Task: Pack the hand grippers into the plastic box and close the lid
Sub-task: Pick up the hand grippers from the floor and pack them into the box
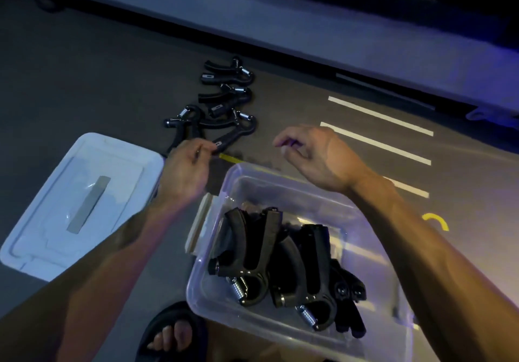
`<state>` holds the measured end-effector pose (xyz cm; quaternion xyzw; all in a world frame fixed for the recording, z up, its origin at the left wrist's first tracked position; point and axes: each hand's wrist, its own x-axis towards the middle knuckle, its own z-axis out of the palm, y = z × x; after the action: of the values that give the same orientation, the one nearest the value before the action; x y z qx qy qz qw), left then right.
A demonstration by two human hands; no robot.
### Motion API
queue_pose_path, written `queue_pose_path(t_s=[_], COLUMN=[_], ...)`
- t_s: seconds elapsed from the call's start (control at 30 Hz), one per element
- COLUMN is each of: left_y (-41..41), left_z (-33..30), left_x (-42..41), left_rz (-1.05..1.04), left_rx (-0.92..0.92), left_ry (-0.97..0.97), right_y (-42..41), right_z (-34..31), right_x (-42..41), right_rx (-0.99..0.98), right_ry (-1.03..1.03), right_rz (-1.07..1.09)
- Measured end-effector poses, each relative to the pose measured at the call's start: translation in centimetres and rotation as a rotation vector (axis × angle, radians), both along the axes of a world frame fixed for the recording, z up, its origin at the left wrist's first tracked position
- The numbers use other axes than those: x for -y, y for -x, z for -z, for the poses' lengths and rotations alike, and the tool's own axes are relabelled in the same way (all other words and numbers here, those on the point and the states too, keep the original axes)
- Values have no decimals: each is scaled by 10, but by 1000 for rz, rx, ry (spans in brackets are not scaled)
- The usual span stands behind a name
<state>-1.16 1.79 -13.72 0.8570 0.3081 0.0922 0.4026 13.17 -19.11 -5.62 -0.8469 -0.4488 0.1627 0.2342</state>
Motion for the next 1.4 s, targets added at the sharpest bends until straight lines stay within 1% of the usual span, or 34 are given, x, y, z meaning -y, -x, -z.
queue_pose_path(t_s=[0.07,0.13,0.33,0.47,0.53,0.6,0.67,0.8,0.93,1.07,1.2,1.3,1.4], left_y=[-3,-4,-19,-24,-22,-18,-16,-8,8,21,19,13,4], left_z=[22,43,64,69,71,69,67,52,44,42,39,30,14], left_x=[-19,-31,-42,-51,-52,-51,-50,-41,-32,-23,-25,-25,-22], left_rz=[32,40,43,126,162,176,190,191,200,154,204,152,40], left_rx=[-178,-303,-483,-540,-577,-551,-478,-408,-453,-373,-390,-330,-189], left_ry=[-2,-24,-90,-147,-135,-142,-172,-160,-126,-60,-117,-172,-108], right_y=[-5,-11,-25,-27,-26,-25,-23,-16,-8,0,4,4,8], right_z=[8,15,30,35,34,31,27,19,12,8,7,7,3], right_x=[-7,-12,-14,-13,-11,-9,-7,-1,5,8,5,2,0], right_rx=[-40,-65,-134,-173,-170,-171,-174,-171,-158,-164,-152,-147,-143], right_ry=[8,19,38,58,56,53,57,52,60,81,93,91,65], right_rz=[11,14,41,49,51,54,63,87,92,83,52,43,38])
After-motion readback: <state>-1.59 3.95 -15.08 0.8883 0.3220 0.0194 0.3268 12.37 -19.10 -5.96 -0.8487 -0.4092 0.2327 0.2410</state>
